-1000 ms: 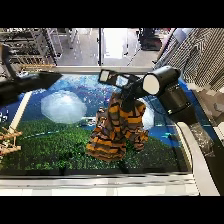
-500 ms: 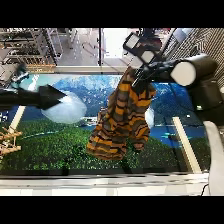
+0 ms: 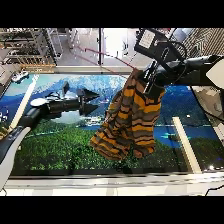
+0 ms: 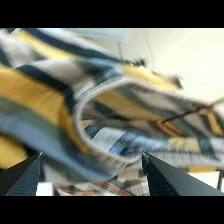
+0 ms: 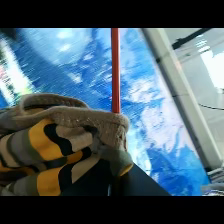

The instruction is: Fold the clothes and pants, and hang the long-sleeved shirts on hangers.

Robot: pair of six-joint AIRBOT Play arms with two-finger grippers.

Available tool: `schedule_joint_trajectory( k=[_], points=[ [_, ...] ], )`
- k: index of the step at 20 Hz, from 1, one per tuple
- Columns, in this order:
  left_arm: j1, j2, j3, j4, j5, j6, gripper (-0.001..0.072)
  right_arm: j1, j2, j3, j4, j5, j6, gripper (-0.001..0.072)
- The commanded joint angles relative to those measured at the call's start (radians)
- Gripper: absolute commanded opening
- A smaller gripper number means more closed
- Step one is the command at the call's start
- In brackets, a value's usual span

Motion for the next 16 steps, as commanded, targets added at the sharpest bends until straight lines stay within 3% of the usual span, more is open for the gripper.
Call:
schedule_joint_trajectory(
  k=[1, 4, 6, 10, 11, 13, 14, 15, 16],
  points=[
    [-0.069, -0.071, 0.058, -0.058, -0.015, 0.031, 0.0699, 0.000, 0.006, -0.002, 0.024, 0.041, -0.021, 0.0015],
    [-0.145, -0.086, 0.084, 0.040, 0.008, 0.057, 0.0699, 0.000, 0.006, -0.001, 0.023, 0.041, -0.021, 0.0015],
    [-0.182, -0.104, 0.088, 0.110, 0.092, 0.046, 0.0699, 0.000, 0.006, -0.001, 0.033, 0.042, -0.020, 0.0015],
    [-0.204, -0.175, 0.139, 0.098, 0.098, 0.043, 0.0687, 0.011, 0.006, -0.001, 0.061, 0.040, -0.021, 0.0015],
    [-0.211, -0.190, 0.163, 0.099, 0.088, 0.044, 0.0540, 0.014, 0.006, -0.001, 0.061, 0.039, -0.021, 0.0015],
    [-0.221, -0.198, 0.190, 0.098, 0.103, 0.064, 0.0165, 0.021, 0.007, -0.001, 0.061, 0.042, -0.020, 0.0015],
    [-0.221, -0.198, 0.190, 0.088, 0.130, 0.100, 0.0063, 0.021, 0.008, -0.001, 0.063, 0.046, -0.012, 0.0015],
    [-0.209, -0.198, 0.190, 0.070, 0.155, 0.142, 0.0012, 0.020, 0.010, -0.001, 0.062, 0.056, 0.013, 0.0015],
    [-0.187, -0.197, 0.189, 0.042, 0.179, 0.161, 0.0012, 0.017, 0.011, -0.001, 0.061, 0.074, 0.033, 0.0014]
  ],
)
